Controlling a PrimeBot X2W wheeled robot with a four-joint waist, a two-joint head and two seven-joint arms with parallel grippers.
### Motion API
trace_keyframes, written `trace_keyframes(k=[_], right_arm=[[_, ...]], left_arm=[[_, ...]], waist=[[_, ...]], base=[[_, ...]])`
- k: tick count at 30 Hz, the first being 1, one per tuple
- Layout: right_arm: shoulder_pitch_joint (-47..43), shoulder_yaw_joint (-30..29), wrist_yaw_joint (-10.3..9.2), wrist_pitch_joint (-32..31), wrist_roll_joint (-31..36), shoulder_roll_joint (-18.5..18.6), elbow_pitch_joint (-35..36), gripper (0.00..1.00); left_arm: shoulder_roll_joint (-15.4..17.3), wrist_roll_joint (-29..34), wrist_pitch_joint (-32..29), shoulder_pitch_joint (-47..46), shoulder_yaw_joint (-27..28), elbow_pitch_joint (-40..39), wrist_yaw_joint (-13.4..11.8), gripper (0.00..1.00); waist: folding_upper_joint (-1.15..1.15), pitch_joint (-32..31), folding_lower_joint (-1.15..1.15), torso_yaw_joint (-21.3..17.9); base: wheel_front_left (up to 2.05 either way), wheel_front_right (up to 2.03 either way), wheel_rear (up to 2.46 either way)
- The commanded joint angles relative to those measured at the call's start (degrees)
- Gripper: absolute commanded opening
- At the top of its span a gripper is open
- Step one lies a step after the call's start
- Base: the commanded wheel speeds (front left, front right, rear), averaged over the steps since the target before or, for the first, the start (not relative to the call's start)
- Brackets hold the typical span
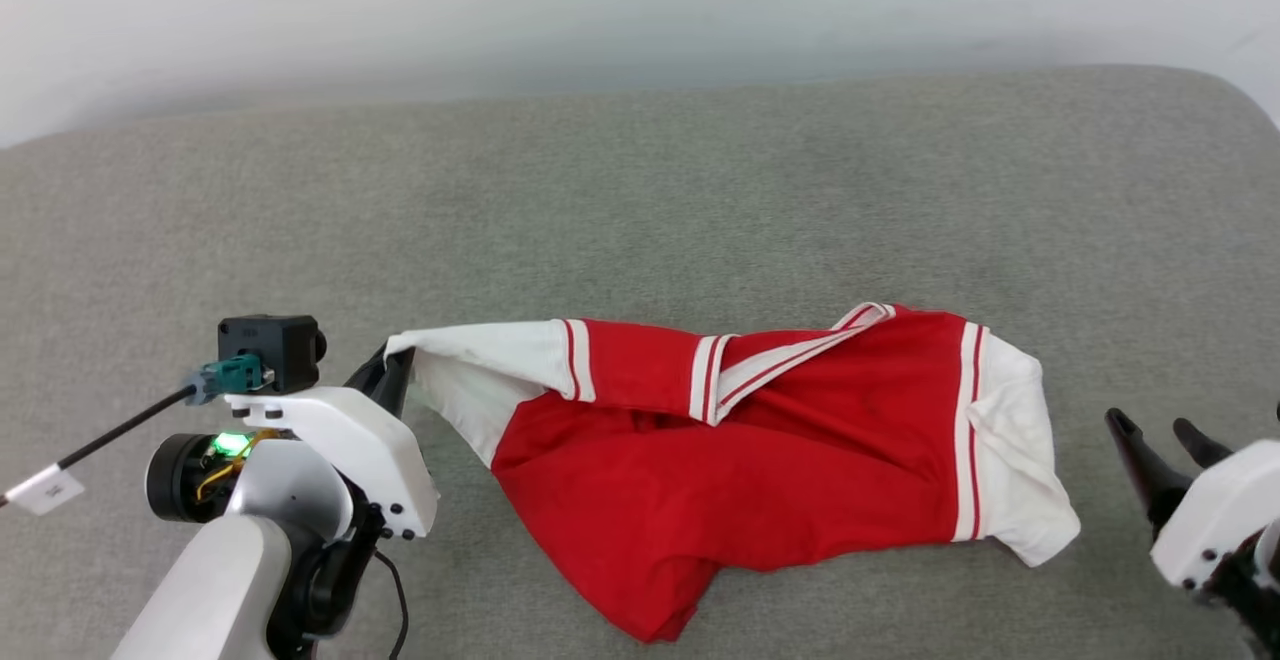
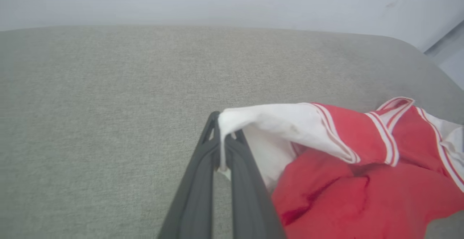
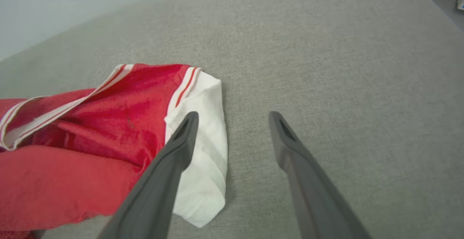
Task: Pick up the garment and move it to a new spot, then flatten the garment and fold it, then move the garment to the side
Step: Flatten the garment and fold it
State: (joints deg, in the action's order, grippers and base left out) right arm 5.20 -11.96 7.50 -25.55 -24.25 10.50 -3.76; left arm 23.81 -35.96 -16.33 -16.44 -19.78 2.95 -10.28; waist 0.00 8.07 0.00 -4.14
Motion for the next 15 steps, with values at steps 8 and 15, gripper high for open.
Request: trace_keyframes(k=[8, 15], right_arm=[[9.2, 4.7, -0.02, -15.2, -4.1, 6.2, -6.6, 1.00], [13.1, 10.3, -0.02, -19.2, -5.7, 7.8, -14.9, 1.00]], left_arm=[[-0.3, 1.7, -0.1, -0.3, -0.8, -8.1, -2.0, 0.00], [-1.3, 2.0, 0.5, -1.9, -1.6, -8.3, -1.7, 0.00]], waist=[[0.00, 5.1, 0.00, 4.1], [0.00, 8.1, 0.00, 5.8]], base=[[0.00, 0.00, 0.00], [0.00, 0.00, 0.00]])
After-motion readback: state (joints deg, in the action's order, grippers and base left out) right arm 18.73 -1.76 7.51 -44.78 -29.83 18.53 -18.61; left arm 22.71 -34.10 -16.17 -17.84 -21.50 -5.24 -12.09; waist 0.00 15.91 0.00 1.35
